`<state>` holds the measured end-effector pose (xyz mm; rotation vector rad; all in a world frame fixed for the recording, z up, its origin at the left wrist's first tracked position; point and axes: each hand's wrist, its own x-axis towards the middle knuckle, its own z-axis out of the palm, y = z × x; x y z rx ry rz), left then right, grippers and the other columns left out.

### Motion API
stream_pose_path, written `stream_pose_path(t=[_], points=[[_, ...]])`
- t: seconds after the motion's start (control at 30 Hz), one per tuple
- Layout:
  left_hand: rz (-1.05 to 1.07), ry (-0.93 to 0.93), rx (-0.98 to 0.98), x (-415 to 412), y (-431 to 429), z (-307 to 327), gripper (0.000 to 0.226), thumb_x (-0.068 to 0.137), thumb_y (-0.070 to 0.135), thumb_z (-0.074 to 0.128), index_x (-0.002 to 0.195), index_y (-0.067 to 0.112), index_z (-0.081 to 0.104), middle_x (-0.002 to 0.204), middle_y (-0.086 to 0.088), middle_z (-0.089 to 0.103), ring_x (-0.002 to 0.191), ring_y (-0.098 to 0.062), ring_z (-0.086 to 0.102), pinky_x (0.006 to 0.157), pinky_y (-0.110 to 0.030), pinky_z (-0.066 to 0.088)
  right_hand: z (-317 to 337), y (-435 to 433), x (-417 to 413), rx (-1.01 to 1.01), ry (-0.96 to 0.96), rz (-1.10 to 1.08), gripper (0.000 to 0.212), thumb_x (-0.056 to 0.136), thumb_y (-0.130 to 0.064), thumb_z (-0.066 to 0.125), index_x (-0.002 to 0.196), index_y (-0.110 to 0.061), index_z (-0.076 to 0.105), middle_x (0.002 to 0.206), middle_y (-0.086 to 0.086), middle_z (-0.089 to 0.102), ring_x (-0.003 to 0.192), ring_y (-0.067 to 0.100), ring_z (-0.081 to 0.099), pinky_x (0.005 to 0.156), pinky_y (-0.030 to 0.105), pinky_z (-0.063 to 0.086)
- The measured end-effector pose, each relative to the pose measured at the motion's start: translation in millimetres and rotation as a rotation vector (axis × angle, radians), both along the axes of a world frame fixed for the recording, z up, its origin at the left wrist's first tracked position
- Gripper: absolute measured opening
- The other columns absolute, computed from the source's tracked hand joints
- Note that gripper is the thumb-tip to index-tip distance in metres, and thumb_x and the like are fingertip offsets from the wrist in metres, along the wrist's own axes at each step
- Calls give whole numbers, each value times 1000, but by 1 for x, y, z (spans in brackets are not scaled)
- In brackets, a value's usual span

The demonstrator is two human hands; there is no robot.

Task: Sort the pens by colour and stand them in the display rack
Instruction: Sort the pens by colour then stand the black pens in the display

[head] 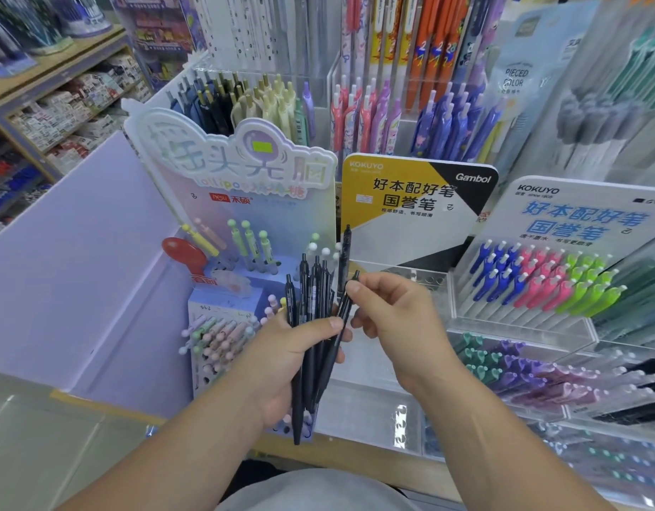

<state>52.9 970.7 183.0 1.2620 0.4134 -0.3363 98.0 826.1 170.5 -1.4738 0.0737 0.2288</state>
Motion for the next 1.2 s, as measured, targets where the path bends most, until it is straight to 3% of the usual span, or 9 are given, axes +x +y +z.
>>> stream_pose_path(t=[0.2,0.3,0.4,0.6,0.7,0.8,0.93,1.1,1.2], points=[[-7,-23,22,3,0,0,10,86,3,69,94,8,69,73,-9,67,61,-18,61,53,-25,50,0,2,-3,-43,-21,-37,9,83,-15,77,87,-9,72,67,2,67,55,13,58,52,24,46],[41,26,-23,4,2,-1,6,86,10,71,92,11,70,68,-4,65,57,-16,60,52,-25,48,7,-3,4,-3,-59,-46,5,88,-10,71,93,-10,73,71,1,71,60,12,62,56,25,50],[107,98,-55,6,11,-7,10,83,18,74,87,12,67,69,-5,61,55,-17,56,52,-28,46,20,-16,21,34,-149,-191,14,91,-7,66,104,-12,72,78,1,72,67,9,66,61,21,53],[122,182,-172,8,25,-11,23,70,24,77,84,9,66,71,-7,59,57,-19,55,49,-30,45,20,-30,51,-293,-450,-269,22,93,-16,66,105,-35,66,91,-8,72,88,14,69,84,38,58],[131,181,-221,7,26,-11,29,67,20,74,93,9,67,73,-8,59,58,-20,54,48,-30,46,11,-24,58,-419,-538,-230,26,93,-15,66,114,-30,65,99,-7,70,89,8,65,86,30,56],[126,164,-228,7,28,-11,32,68,18,74,98,9,67,74,-8,59,58,-20,55,48,-30,46,3,-18,61,-517,-619,-188,24,92,-14,66,111,-29,66,96,-9,66,84,0,60,79,15,50],[127,150,-227,7,30,-12,33,69,18,75,99,9,66,74,-8,59,58,-19,55,47,-30,46,-10,-11,65,-646,-694,-162,24,91,-13,68,114,-13,69,99,-6,64,78,2,56,75,5,43],[131,145,-239,7,30,-11,36,69,17,75,102,8,65,75,-8,59,58,-19,56,48,-30,46,-20,-4,69,-706,-679,-143,27,91,-16,68,118,-14,67,100,-9,64,78,10,59,73,25,52],[125,136,-248,7,30,-9,35,69,18,75,101,8,66,75,-8,60,59,-20,56,49,-30,46,-22,-1,72,-735,-671,-134,21,90,-19,69,110,-18,68,95,-8,67,73,15,60,71,34,55]])
